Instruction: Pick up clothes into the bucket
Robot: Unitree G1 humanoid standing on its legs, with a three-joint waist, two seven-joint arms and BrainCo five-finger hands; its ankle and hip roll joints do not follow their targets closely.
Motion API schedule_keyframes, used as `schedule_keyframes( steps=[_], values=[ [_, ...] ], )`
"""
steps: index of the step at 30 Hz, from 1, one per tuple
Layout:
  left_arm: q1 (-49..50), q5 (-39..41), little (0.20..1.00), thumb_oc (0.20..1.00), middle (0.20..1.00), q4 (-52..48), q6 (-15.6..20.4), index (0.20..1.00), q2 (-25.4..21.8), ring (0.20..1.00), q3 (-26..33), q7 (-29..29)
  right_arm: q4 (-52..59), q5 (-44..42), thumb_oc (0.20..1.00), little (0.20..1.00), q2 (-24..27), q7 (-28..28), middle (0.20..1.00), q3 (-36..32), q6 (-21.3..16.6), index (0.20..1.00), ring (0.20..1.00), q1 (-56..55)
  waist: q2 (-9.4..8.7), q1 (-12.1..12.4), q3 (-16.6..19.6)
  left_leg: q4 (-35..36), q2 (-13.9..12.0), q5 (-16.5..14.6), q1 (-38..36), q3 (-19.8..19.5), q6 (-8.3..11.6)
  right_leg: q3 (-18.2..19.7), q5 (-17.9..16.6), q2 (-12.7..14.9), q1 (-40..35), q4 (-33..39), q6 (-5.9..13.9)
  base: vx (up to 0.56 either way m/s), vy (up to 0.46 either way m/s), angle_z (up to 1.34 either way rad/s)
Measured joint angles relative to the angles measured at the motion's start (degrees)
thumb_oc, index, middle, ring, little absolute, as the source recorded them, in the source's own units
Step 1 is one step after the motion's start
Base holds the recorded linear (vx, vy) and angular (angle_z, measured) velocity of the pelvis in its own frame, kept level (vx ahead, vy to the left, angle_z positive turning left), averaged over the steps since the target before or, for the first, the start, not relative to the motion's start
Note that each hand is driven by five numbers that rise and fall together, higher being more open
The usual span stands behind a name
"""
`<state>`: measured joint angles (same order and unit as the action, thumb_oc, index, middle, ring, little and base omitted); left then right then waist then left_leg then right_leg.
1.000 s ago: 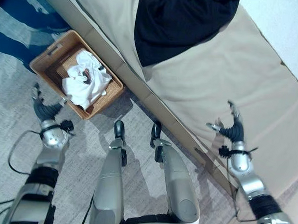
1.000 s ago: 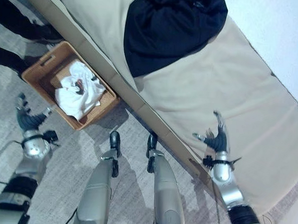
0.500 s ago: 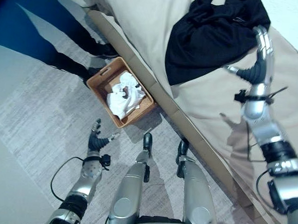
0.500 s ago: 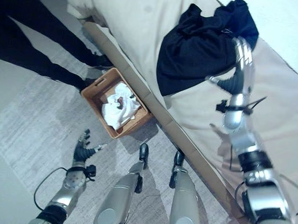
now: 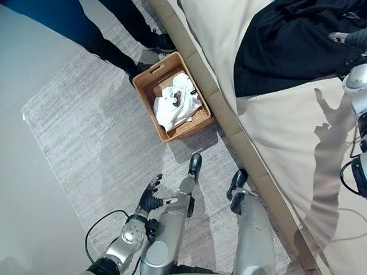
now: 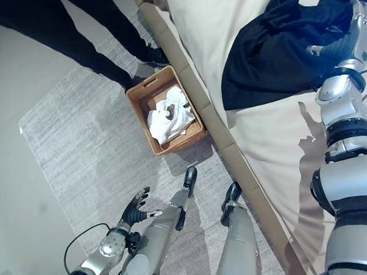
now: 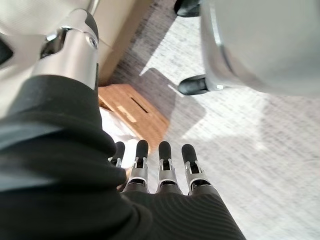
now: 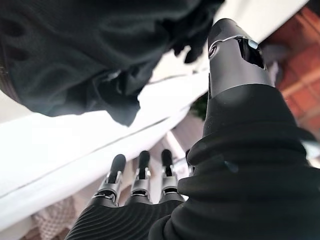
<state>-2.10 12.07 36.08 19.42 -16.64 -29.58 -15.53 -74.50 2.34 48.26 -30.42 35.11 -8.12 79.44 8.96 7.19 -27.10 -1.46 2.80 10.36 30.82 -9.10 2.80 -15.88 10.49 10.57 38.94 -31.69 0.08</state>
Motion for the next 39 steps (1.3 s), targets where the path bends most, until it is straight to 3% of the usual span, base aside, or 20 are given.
schedule_keyframes(
  steps=[5,13,23,27,29,30,31,32,39],
  values=[
    [1.8,2.6,1.000,1.000,1.000,-3.4,0.1,1.000,-0.5,1.000,2.4,-0.3,-2.2,-1.3,1.000,1.000,4.5,1.1,1.000,1.3,0.2,1.000,1.000,5.0,0.46,1.9,-0.3,-0.1,1.7,0.9,5.7,-2.9,-0.73,-2.1,2.2,2.8,6.5,-4.9,-0.55,0.01,-0.041,0.36],
    [2.5,5.0,1.000,1.000,1.000,-8.1,0.2,1.000,-0.8,1.000,3.4,-0.4,-3.2,-4.8,1.000,1.000,5.7,5.1,1.000,1.7,0.9,1.000,1.000,7.1,0.50,4.9,-0.4,-3.4,3.3,1.6,14.0,-5.4,-0.15,-3.8,3.1,4.6,13.3,-8.2,-1.64,0.01,-0.024,0.19],
    [2.4,5.7,1.000,1.000,1.000,-15.8,1.2,1.000,-3.1,1.000,3.5,-0.7,-3.1,-5.4,1.000,1.000,6.9,5.7,1.000,3.2,1.0,1.000,1.000,9.0,0.36,4.8,-0.5,-5.2,5.2,2.3,21.2,-6.5,0.76,-3.9,3.3,6.7,20.1,-10.9,-1.30,0.01,-0.009,0.08],
    [2.4,7.1,1.000,1.000,1.000,-17.4,1.1,1.000,-3.5,1.000,3.5,0.0,-3.2,-6.7,1.000,1.000,8.7,10.1,1.000,5.2,1.0,1.000,1.000,11.1,0.29,4.7,-0.6,-6.0,5.6,2.2,23.2,-6.7,0.64,-3.9,3.5,7.2,22.1,-12.0,-1.10,0.01,-0.015,0.05],
    [2.4,7.6,1.000,1.000,1.000,-17.6,1.0,1.000,-3.8,1.000,3.7,0.9,-3.2,-7.5,0.896,0.896,9.6,12.9,0.896,6.3,1.0,0.896,0.896,12.4,0.24,4.6,-0.6,-6.5,5.7,2.1,24.1,-6.7,0.53,-3.9,3.5,7.4,23.0,-12.2,-1.12,0.00,0.000,0.00],
    [2.4,8.1,1.000,1.000,1.000,-17.6,0.7,1.000,-3.8,1.000,3.6,1.5,-3.2,-8.3,0.583,0.583,9.9,13.9,0.583,6.3,1.0,0.583,0.583,13.3,0.23,4.6,-0.6,-6.8,5.7,2.1,24.6,-6.7,0.52,-3.9,3.5,7.4,23.4,-12.3,-1.12,0.00,0.000,0.00],
    [2.4,8.3,1.000,1.000,1.000,-17.6,0.5,1.000,-3.8,1.000,3.6,1.8,-3.2,-8.7,0.561,0.561,10.0,13.9,0.561,6.3,1.0,0.561,0.561,13.5,0.22,4.6,-0.6,-7.1,5.7,2.1,24.8,-6.8,0.52,-3.9,3.5,7.3,23.5,-12.3,-1.12,0.00,0.000,0.00],
    [2.4,9.0,1.000,1.000,1.000,-17.6,0.1,1.000,-3.7,1.000,3.5,2.2,-3.2,-9.5,0.200,0.200,10.4,14.3,0.200,6.2,0.9,0.200,0.200,13.7,0.14,4.6,-0.6,-7.2,5.7,2.1,24.9,-6.8,0.52,-3.9,3.5,7.4,23.6,-12.5,-1.13,0.00,0.000,0.00],
    [2.1,9.2,1.000,1.000,1.000,-17.7,-0.1,1.000,-3.8,1.000,3.5,2.6,-2.0,-12.3,0.200,0.200,11.1,15.7,0.200,6.2,0.5,0.200,0.200,13.9,-0.86,4.1,-0.1,-8.6,5.7,2.0,26.8,-6.6,0.54,-3.8,3.3,7.2,25.1,-12.6,-1.37,-0.01,0.011,0.00]
  ],
)
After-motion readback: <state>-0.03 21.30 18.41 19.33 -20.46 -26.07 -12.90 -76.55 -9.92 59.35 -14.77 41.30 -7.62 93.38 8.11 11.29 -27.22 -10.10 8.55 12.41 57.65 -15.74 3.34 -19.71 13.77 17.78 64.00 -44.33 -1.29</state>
